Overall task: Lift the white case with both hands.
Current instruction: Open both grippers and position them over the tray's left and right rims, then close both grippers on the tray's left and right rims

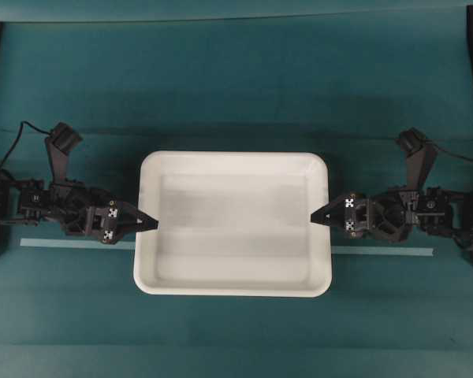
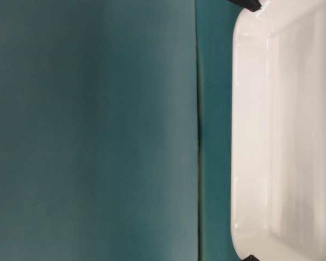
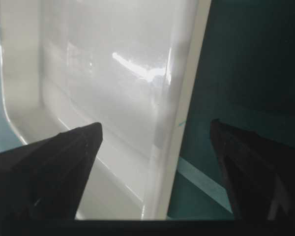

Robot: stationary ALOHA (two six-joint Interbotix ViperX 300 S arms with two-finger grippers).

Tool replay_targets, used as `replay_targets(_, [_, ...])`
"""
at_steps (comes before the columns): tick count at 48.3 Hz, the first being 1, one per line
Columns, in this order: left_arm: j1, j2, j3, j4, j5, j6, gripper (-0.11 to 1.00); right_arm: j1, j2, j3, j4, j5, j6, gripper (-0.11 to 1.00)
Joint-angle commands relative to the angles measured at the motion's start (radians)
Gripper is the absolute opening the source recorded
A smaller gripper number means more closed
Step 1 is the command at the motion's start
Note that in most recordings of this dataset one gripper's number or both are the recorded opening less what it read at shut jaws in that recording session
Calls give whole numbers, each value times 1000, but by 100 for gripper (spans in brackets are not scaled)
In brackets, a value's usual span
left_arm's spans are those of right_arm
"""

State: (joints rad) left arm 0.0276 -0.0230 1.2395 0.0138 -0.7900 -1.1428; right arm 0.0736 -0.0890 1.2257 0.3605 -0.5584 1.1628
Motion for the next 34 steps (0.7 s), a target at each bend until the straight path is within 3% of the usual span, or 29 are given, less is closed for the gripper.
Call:
replay_targets(1, [-2,18,-3,3,-5,3,92,-3,26,-14,9,2,11,93])
replay_targets(14, [-5,23,-20,3,52,6,81,-5,26,-17,11,12,67,84])
replay_targets(19, [-9,25,-28,3,60,11,71,-14,26,-25,9,44,101,65])
replay_targets(28, [-5,25,-28,3,61,28,29,-29,26,-41,9,117,150,15])
replay_targets(31, [-3,25,-29,3,66,28,17,-31,28,-46,9,130,152,10])
replay_targets(34, [-3,25,-29,3,75,28,15,-31,26,-49,9,144,150,10])
